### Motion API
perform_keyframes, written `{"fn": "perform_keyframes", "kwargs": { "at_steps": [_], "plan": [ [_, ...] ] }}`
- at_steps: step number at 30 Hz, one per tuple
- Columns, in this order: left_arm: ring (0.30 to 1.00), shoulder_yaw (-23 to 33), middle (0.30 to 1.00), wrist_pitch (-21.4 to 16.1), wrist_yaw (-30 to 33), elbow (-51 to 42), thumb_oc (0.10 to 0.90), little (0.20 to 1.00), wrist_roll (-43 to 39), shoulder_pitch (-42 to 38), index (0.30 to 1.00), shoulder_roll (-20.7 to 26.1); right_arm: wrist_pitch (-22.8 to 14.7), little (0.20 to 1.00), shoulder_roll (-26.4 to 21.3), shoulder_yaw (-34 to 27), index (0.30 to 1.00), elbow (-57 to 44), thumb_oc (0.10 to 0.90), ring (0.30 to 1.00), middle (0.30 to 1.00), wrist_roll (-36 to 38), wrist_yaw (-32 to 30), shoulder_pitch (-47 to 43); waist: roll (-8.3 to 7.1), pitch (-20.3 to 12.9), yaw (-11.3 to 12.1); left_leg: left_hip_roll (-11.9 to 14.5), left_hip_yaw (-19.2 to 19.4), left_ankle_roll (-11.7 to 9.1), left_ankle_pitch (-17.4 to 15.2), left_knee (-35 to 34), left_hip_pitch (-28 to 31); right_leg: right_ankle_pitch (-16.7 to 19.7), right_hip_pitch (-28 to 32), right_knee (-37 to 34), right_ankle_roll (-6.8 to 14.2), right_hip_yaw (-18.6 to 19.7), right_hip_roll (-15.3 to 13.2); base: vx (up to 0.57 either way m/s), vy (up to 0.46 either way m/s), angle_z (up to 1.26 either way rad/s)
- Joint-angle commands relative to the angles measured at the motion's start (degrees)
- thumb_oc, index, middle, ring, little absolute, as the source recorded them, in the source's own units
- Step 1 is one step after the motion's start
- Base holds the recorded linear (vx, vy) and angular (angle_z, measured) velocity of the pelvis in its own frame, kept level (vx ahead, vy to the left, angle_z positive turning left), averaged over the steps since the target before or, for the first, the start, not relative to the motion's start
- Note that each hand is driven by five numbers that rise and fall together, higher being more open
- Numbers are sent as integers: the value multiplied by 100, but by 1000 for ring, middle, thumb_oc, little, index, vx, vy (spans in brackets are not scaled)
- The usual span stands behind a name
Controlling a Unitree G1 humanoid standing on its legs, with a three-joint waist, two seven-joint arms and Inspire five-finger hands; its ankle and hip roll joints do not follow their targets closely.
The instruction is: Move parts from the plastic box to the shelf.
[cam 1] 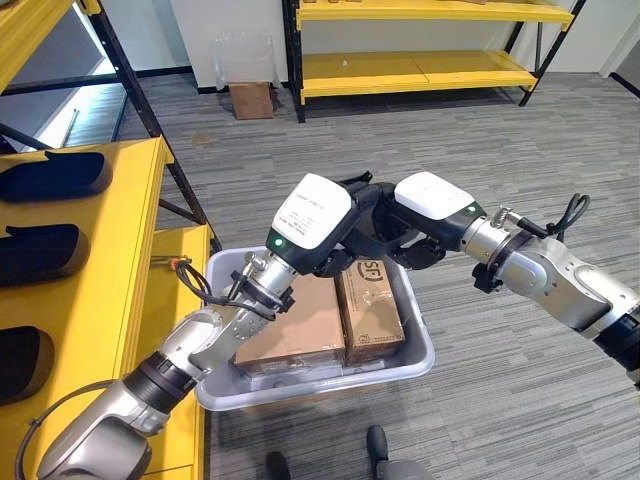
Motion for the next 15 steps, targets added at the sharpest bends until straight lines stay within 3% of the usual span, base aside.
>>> {"fn": "perform_keyframes", "kwargs": {
  "at_steps": [1, 8, 9, 10, 11, 15],
  "plan": [
    [300, 137, 300, 45, 164, 662, 400, 300, 247, -436, 300, 282, -309, 300, 14, -1167, 300, -336, 400, 300, 300, 708, -799, -841, -72, -634, 41, 461, 139, -281, -611, -43, 471, -995, 787, -6, 466, -171, -287, 2, 7, -8],
    [300, 311, 300, -4, 171, 654, 400, 300, 293, -197, 300, 552, -388, 300, 12, -1627, 300, -515, 400, 300, 300, 1040, -784, -348, -57, -656, 20, 478, 151, -298, -614, -43, 506, -991, 791, -6, 457, -144, -271, 1, 1, -1],
    [300, 359, 300, -6, 173, 664, 400, 300, 326, -169, 300, 662, -429, 341, 55, -1760, 341, -584, 429, 341, 341, 1220, -761, -211, -36, -659, 9, 479, 162, -300, -613, -43, 515, -992, 794, -6, 459, -140, -271, 0, 0, 0],
    [300, 418, 300, 8, 169, 682, 400, 300, 350, -127, 300, 771, -462, 605, 90, -1919, 605, -662, 618, 605, 605, 1347, -747, -25, -26, -663, 8, 479, 168, -304, -612, -43, 522, -993, 800, -6, 461, -138, -270, -2, 9, -5],
    [300, 442, 300, 12, 167, 689, 400, 300, 357, -115, 300, 814, -471, 1000, 118, -2005, 1000, -701, 900, 1000, 1000, 1436, -728, 68, -17, -664, 4, 481, 171, -306, -609, -43, 522, -993, 800, -6, 462, -141, -271, -6, 3, -6],
    [300, 630, 300, 47, 195, 748, 400, 300, 335, -5, 300, 1001, -522, 1000, 161, -2500, 1000, -989, 900, 1000, 1000, 1779, -657, 598, 19, -667, -20, 479, 180, -310, -602, -43, 517, -987, 784, -6, 468, -134, -279, -4, -1, -2]
  ]
}}
